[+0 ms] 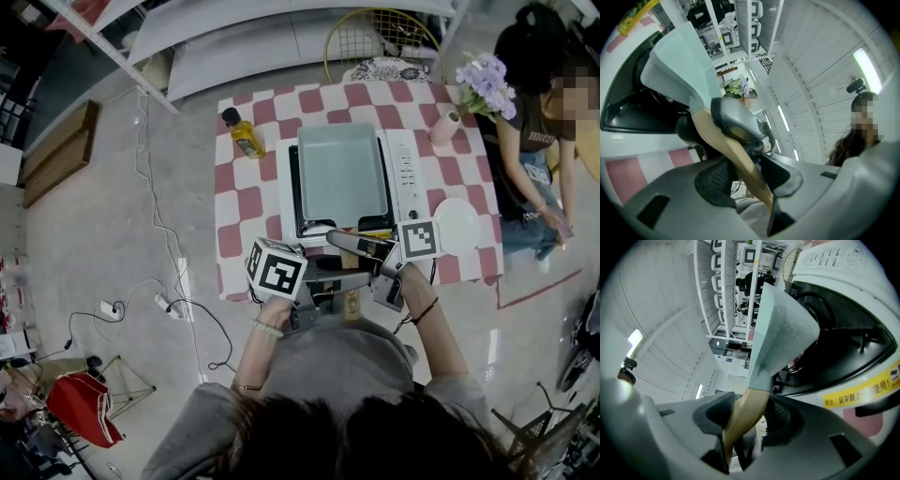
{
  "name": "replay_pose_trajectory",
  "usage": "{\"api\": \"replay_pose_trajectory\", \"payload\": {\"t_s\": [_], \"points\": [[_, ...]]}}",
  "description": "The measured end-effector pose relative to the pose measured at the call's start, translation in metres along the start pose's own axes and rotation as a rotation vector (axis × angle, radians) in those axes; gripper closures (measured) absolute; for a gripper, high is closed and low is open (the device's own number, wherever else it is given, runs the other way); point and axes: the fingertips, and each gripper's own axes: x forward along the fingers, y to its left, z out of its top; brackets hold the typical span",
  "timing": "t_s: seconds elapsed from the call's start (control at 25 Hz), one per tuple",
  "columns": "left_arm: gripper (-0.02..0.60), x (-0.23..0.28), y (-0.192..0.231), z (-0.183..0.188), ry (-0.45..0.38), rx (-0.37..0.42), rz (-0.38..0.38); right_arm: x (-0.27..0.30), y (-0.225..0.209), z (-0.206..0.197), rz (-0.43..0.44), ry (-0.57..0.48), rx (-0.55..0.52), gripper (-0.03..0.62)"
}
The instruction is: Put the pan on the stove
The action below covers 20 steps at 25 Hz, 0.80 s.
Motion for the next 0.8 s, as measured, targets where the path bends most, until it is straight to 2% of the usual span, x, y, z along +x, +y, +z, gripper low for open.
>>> {"api": "replay_pose_trajectory", "payload": {"t_s": [0.36,0.48,0.8], "points": [[0.419,0.0002,0.0019,0.0000,-0.007,-0.012,0.000,-0.0003,-0.0043,-0.0010,-0.008,0.005,0.018,0.393],[0.418,-0.0010,0.0061,0.0003,-0.007,-0.007,0.023,-0.0008,-0.0047,-0.0012,-0.009,0.005,0.024,0.393],[0.419,0.0016,0.0052,-0.0019,-0.012,-0.018,-0.001,-0.0004,-0.0069,-0.0018,0.003,0.007,0.017,0.393]]}}
